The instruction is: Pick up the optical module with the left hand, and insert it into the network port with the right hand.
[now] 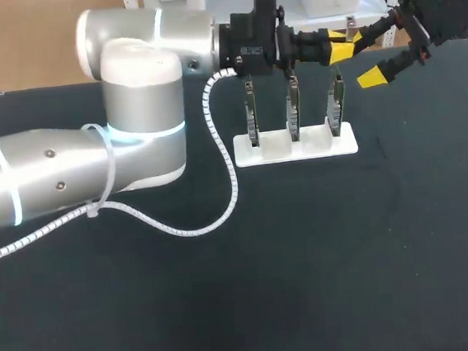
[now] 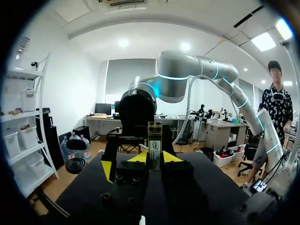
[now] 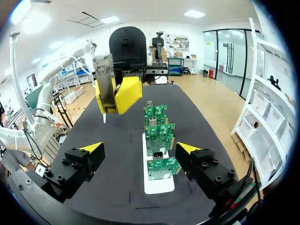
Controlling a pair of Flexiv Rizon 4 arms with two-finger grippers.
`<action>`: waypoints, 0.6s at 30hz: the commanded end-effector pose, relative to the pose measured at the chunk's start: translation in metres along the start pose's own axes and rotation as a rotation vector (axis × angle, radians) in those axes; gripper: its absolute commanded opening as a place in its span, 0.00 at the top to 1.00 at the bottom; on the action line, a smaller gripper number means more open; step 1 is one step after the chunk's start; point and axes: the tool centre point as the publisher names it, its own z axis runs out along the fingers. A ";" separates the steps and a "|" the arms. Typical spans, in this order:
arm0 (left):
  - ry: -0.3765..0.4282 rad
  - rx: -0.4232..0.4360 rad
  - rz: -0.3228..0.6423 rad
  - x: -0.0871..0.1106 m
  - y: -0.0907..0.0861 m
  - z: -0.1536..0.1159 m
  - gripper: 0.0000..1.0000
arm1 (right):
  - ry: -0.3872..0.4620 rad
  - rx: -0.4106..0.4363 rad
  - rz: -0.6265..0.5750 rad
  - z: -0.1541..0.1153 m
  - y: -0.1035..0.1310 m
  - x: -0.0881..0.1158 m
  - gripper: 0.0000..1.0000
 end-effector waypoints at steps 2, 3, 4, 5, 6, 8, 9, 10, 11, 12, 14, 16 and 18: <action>0.002 0.011 0.006 -0.001 0.009 0.003 1.00 | 0.000 0.004 -0.001 0.000 0.002 0.000 0.00; 0.003 0.011 0.008 -0.002 0.010 0.002 1.00 | 0.000 0.004 -0.001 0.000 0.002 0.000 0.00; 0.004 0.010 0.008 -0.002 0.010 0.002 1.00 | 0.000 0.004 -0.001 0.000 0.002 0.000 0.00; 0.006 0.009 0.006 -0.001 0.010 0.001 1.00 | 0.000 0.004 -0.001 0.000 0.002 0.000 0.00; 0.013 0.007 0.001 0.001 0.010 0.001 1.00 | 0.000 0.004 -0.001 0.000 0.002 0.000 0.00; 0.019 0.005 -0.011 0.004 0.009 0.000 1.00 | 0.000 0.004 -0.001 0.000 0.002 0.000 0.00; 0.024 0.002 -0.017 0.006 0.009 0.000 1.00 | 0.000 0.004 -0.001 0.000 0.002 0.000 0.00; 0.027 0.002 -0.020 0.008 0.009 0.000 1.00 | 0.000 0.004 -0.001 0.000 0.002 0.000 0.00; 0.027 -0.001 -0.026 0.010 0.008 -0.001 1.00 | 0.000 0.004 -0.001 0.000 0.002 0.000 0.00; 0.030 -0.003 -0.030 0.012 0.007 -0.001 1.00 | 0.000 0.004 -0.001 0.000 0.002 0.000 0.00; 0.029 -0.007 -0.038 0.015 0.006 -0.001 1.00 | 0.000 0.004 -0.001 0.000 0.002 0.000 0.00; 0.028 -0.009 -0.041 0.016 0.006 -0.001 1.00 | 0.000 0.004 -0.001 0.000 0.002 0.000 0.00; 0.029 -0.012 -0.043 0.017 0.006 -0.001 1.00 | 0.000 0.004 -0.001 0.000 0.002 0.000 0.00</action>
